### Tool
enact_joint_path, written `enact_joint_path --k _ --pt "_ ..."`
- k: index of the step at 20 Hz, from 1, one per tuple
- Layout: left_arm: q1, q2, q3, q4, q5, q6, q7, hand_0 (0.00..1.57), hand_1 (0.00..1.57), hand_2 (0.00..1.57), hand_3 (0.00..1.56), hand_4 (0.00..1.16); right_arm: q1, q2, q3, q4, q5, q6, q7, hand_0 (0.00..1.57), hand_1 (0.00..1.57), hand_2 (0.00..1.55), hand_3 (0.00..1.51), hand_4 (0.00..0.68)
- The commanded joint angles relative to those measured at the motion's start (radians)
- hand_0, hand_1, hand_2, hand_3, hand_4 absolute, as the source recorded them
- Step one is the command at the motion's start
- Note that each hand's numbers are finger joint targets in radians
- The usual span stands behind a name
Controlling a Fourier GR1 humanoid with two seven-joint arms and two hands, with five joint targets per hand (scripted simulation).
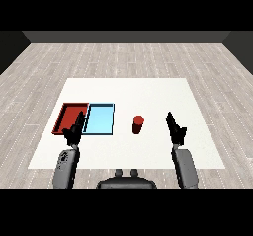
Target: Pick the red can and put it in the red box
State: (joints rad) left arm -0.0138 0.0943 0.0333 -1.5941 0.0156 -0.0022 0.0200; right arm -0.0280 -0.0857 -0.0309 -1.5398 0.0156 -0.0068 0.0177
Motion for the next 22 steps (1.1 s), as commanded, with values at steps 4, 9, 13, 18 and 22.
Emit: enact_joint_path --k 4,9,13,18,22 --pt "0.008 -0.009 -0.015 0.009 -0.019 -0.024 -0.026 0.00 0.00 0.00 0.00 0.00 0.090 -0.054 -0.062 -0.073 -0.068 0.097 -0.044 0.00 0.00 0.00 0.00 0.000" --pt "-0.005 -0.043 0.018 -0.091 0.058 -0.064 -0.330 0.00 0.00 0.00 0.00 0.00 0.097 -0.071 -0.101 -0.158 -0.168 0.203 -0.277 0.00 0.00 0.00 0.00 0.000" --pt "0.003 -0.037 0.045 0.003 0.050 -0.084 -0.463 0.00 0.00 0.00 0.00 0.00 0.170 -0.085 -0.117 -0.237 -0.231 0.268 -0.278 0.00 0.00 0.00 0.00 0.000" --pt "-0.015 -0.044 0.035 -0.007 0.059 -0.087 -0.442 0.00 0.00 0.00 0.00 0.00 0.126 -0.052 -0.123 -0.080 -0.158 0.262 -0.392 0.00 0.00 0.00 0.00 0.000" --pt "-0.020 -0.047 0.033 0.054 0.059 -0.101 -0.486 0.00 0.00 0.00 0.00 0.00 0.116 -0.038 -0.117 -0.044 -0.136 0.273 -0.424 0.00 0.00 0.00 0.00 0.000"
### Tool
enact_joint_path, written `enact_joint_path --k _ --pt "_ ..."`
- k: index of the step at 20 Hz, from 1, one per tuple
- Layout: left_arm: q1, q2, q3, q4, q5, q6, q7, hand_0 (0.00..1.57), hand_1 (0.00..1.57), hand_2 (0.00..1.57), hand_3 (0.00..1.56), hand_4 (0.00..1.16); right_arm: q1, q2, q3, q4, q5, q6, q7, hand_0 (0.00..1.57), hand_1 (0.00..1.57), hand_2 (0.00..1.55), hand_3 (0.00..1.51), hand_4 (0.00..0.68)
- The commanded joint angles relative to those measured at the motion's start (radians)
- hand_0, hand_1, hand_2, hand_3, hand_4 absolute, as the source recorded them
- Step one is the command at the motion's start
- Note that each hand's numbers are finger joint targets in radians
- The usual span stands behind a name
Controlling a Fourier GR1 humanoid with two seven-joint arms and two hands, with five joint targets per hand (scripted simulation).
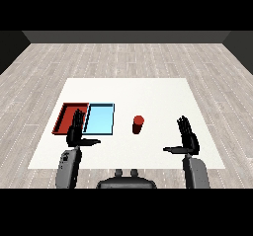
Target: Pick the red can and put it in the red box
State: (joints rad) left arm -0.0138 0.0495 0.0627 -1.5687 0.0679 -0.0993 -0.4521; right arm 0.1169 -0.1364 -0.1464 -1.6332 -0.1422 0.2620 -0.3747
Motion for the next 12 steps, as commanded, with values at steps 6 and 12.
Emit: enact_joint_path --k 6,12 --pt "0.058 0.010 0.014 -0.062 0.044 -0.037 -0.023 0.00 0.00 0.00 0.00 0.00 -0.047 -0.024 -0.035 -0.056 -0.056 0.020 0.141 0.00 0.00 0.00 0.00 0.000" --pt "0.019 0.024 0.043 -0.037 0.057 -0.010 -0.005 0.00 0.00 0.00 0.00 0.00 -0.123 0.017 0.008 0.066 0.022 -0.027 0.101 0.00 0.00 0.00 0.00 0.000"
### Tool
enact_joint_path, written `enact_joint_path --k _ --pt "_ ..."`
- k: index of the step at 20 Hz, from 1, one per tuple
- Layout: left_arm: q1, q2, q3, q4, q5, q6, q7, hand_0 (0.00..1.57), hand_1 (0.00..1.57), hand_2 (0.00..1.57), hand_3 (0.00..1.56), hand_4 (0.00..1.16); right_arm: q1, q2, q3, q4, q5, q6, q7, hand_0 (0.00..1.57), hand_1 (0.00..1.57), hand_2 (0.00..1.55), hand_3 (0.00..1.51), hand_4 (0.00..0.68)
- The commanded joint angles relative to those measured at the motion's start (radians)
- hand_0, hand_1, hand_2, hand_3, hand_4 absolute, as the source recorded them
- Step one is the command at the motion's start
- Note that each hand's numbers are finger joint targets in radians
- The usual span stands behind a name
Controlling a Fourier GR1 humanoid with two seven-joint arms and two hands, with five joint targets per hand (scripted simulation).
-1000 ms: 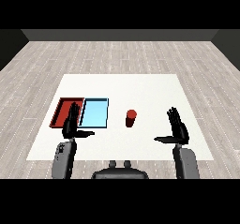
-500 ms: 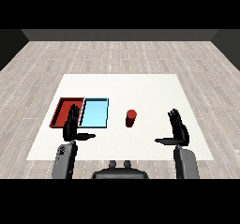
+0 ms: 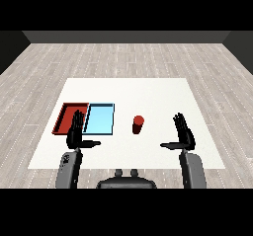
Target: Pick the red can and put it in the red box
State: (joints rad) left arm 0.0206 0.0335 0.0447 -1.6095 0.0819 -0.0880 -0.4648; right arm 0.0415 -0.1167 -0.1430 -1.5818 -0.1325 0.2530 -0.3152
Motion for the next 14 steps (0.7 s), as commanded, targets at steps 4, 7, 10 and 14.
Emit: enact_joint_path --k 4,7,10,14 --pt "0.072 0.029 0.016 -0.033 0.033 -0.050 -0.024 0.00 0.00 0.00 0.00 0.00 -0.126 0.037 0.025 0.125 0.027 -0.039 0.003 0.00 0.00 0.00 0.00 0.000" --pt "-0.031 -0.032 -0.047 0.014 -0.016 0.062 -0.005 0.00 0.00 0.00 0.00 0.00 -0.110 0.031 0.031 0.034 0.004 -0.045 0.092 0.00 0.00 0.00 0.00 0.000" --pt "-0.070 0.046 0.070 0.095 0.051 -0.029 -0.025 0.00 0.00 0.00 0.00 0.00 -0.193 0.038 0.019 0.143 0.000 -0.060 0.091 0.00 0.00 0.00 0.00 0.000" --pt "-0.015 0.024 0.041 0.061 0.038 -0.029 -0.041 0.00 0.00 0.00 0.00 0.00 -0.146 0.111 0.079 0.126 0.007 -0.092 0.091 0.00 0.00 0.00 0.00 0.000"
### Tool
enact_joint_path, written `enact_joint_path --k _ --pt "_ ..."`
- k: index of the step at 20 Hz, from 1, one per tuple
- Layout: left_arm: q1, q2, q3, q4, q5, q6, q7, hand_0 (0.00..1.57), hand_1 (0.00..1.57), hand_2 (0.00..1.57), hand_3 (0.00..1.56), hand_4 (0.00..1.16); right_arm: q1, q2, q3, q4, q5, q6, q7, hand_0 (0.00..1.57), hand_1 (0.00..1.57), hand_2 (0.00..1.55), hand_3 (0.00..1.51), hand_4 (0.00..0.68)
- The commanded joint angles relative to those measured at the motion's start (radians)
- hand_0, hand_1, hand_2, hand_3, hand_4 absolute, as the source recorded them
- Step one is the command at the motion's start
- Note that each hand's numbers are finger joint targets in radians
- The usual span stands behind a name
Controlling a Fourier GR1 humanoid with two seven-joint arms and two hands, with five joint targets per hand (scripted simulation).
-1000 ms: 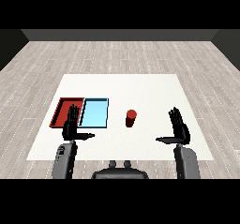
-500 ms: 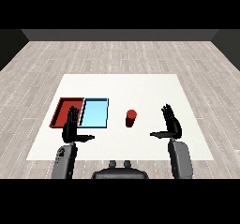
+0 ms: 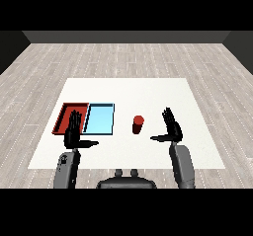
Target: Pick the red can and put it in the red box
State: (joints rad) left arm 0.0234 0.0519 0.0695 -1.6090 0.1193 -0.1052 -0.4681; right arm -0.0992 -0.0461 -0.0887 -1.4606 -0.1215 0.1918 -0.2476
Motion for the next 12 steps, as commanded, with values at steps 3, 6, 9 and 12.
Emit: enact_joint_path --k 3,6,9,12 --pt "0.013 -0.015 -0.016 -0.033 -0.022 0.029 0.016 0.00 0.00 0.00 0.00 0.00 -0.090 -0.004 -0.037 0.144 -0.063 0.024 -0.003 0.00 0.00 0.00 0.00 0.000" --pt "-0.015 -0.018 -0.028 -0.060 -0.027 0.042 0.061 0.00 0.00 0.00 0.00 0.00 -0.033 0.044 0.061 0.116 -0.042 -0.042 -0.048 0.00 0.00 0.00 0.00 0.000" --pt "-0.034 0.010 0.015 0.057 -0.006 -0.003 -0.009 0.00 0.00 0.00 0.00 0.00 -0.024 0.045 0.061 0.157 -0.038 -0.035 -0.083 0.00 0.00 0.00 0.00 0.000" --pt "0.013 0.009 0.013 -0.039 0.000 0.006 0.011 0.00 0.00 0.00 0.00 0.00 -0.071 0.039 0.033 0.260 -0.055 -0.030 -0.124 0.00 0.00 0.00 0.00 0.000"
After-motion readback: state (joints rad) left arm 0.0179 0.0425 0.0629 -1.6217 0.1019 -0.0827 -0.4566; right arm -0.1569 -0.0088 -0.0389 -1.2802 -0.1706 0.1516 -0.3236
